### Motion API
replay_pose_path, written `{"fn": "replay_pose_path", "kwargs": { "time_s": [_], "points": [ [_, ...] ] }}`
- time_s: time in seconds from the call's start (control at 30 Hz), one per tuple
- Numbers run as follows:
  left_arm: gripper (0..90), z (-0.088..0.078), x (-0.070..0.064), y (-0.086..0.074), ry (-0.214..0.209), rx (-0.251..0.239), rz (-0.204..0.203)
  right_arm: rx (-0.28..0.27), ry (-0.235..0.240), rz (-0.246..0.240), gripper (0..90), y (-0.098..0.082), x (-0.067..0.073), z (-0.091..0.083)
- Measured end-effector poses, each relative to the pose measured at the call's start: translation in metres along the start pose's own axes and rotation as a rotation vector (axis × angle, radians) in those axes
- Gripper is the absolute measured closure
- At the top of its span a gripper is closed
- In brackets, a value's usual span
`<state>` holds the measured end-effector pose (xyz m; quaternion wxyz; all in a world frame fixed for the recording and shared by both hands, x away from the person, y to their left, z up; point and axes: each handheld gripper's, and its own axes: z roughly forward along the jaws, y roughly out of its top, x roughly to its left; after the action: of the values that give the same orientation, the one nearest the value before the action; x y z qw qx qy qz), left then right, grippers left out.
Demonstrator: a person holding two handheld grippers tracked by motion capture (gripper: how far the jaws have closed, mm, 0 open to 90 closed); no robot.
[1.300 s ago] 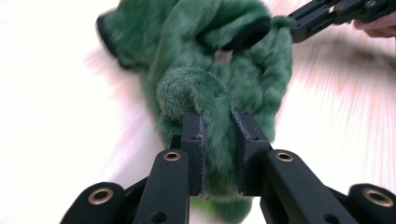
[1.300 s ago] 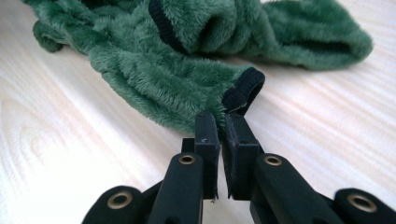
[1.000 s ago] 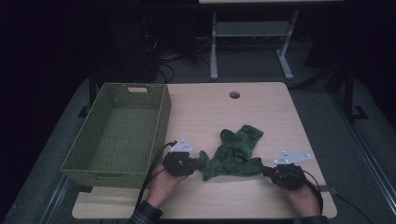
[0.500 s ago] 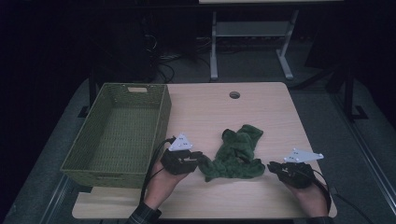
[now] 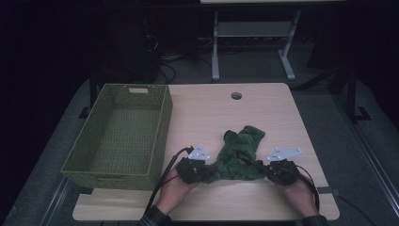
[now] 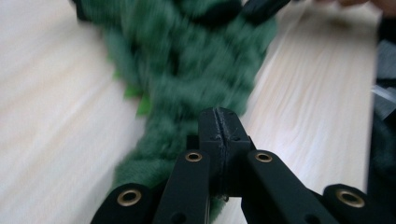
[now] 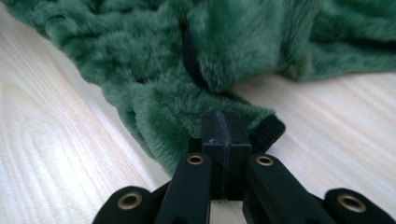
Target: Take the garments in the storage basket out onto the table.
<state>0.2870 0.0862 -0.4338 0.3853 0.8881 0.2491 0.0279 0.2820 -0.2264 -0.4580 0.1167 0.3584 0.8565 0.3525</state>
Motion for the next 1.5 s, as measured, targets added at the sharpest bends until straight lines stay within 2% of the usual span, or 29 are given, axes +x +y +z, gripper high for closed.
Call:
{"fn": "replay_pose_path", "kwargs": {
  "time_s": [0.07,0.13,0.27,0.47,0.5,0.53,0.6,0.83,0.87,0.9,1.07,1.13,1.27,1.37,1.4,1.47,1.5],
  "points": [
    [89.5,0.004,0.005,-0.008,0.009,0.031,-0.012,0.015,0.005,-0.001,89.9,-0.002,-0.001,0.004],
    [89.6,0.006,0.009,-0.012,0.013,0.040,-0.018,0.031,0.006,-0.001,89.9,-0.004,-0.001,0.006],
    [89.7,0.008,0.015,-0.015,0.038,0.051,-0.024,0.026,0.011,0.014,90.0,-0.006,-0.002,0.007],
    [89.8,0.010,0.023,-0.016,0.068,0.080,-0.020,0.040,-0.027,0.020,90.0,-0.009,-0.003,0.002],
    [89.8,0.010,0.023,-0.017,0.076,0.073,-0.033,0.042,-0.034,0.018,90.0,-0.011,-0.004,-0.001],
    [89.8,0.010,0.025,-0.017,0.072,0.083,-0.033,0.045,-0.039,0.029,90.0,-0.013,-0.005,-0.003],
    [89.7,0.012,0.025,-0.019,0.040,0.064,-0.054,0.041,-0.048,0.039,90.0,-0.018,-0.006,-0.008],
    [89.8,0.020,0.016,-0.016,-0.007,0.071,-0.030,0.055,-0.085,0.053,90.0,-0.034,-0.003,-0.024],
    [89.8,0.021,0.016,-0.017,-0.009,0.072,-0.026,0.054,-0.086,0.056,90.0,-0.036,-0.002,-0.026],
    [89.8,0.021,0.015,-0.017,-0.015,0.059,-0.044,0.053,-0.085,0.059,90.0,-0.037,-0.002,-0.027],
    [89.6,0.020,0.018,-0.016,-0.034,0.067,-0.032,0.045,-0.063,0.068,89.9,-0.039,-0.002,-0.029],
    [86.3,0.017,0.019,-0.013,-0.041,0.047,-0.042,0.007,-0.037,0.078,86.8,-0.036,-0.002,-0.032],
    [73.7,0.005,0.022,0.005,-0.019,0.017,-0.013,-0.064,-0.047,0.089,70.9,-0.023,-0.003,-0.037],
    [63.6,0.003,0.028,0.022,-0.017,0.000,-0.007,-0.088,-0.040,0.106,59.4,-0.014,-0.009,-0.034],
    [59.5,0.003,0.029,0.025,-0.018,0.001,-0.008,-0.097,-0.019,0.120,59.4,-0.011,-0.013,-0.032],
    [55.7,0.007,0.034,0.035,-0.011,0.001,0.010,-0.095,-0.007,0.131,57.8,-0.009,-0.015,-0.028],
    [54.7,0.010,0.037,0.038,-0.013,-0.005,0.007,-0.085,0.002,0.135,57.7,-0.007,-0.016,-0.025]
  ]
}}
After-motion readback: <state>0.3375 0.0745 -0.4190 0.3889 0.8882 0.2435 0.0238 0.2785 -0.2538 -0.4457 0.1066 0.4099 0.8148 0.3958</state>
